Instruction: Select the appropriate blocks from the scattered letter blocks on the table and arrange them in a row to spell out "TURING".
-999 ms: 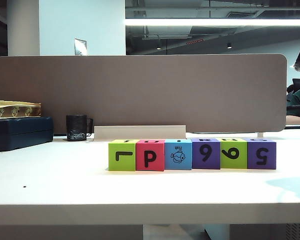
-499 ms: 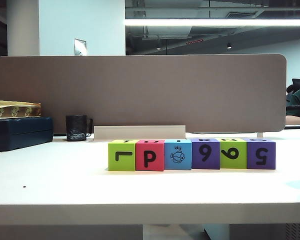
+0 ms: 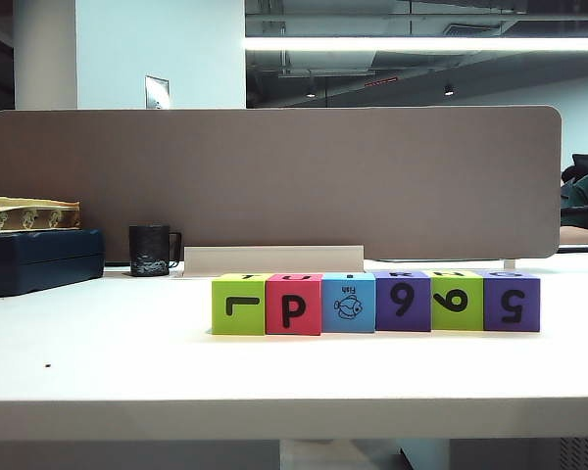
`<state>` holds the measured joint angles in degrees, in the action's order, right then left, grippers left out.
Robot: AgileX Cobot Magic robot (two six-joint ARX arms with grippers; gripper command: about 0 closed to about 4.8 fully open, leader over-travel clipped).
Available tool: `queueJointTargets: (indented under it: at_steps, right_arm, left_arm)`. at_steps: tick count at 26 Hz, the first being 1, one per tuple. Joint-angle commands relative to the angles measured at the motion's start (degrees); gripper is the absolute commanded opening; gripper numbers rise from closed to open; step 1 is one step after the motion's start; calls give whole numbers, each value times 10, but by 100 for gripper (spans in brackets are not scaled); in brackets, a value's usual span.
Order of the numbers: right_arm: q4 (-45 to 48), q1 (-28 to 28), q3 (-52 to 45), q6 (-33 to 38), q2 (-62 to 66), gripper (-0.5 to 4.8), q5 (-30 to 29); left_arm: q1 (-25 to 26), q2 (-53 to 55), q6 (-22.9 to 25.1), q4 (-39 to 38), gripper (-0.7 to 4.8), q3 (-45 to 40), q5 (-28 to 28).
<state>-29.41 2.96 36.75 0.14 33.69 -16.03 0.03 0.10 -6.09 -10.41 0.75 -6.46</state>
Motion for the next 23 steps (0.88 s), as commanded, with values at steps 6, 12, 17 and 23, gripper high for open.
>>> queueJointTargets:
  at_steps: [6, 12, 17, 23]
  right_arm:
    - [47, -22, -64, -1, -54, -1, 46]
    - [85, -25, -118, -2, -99, -1, 46]
    - [116, -25, -166, -1, -136, -1, 46]
    - [161, -25, -218, -1, -183, -1, 46]
  left_arm:
    - [0, 0, 0, 3, -5, -2, 2]
    - [0, 0, 0, 3, -5, -2, 2]
    - [0, 0, 0, 3, -5, -2, 2]
    - [0, 0, 0, 2, -5, -2, 2]
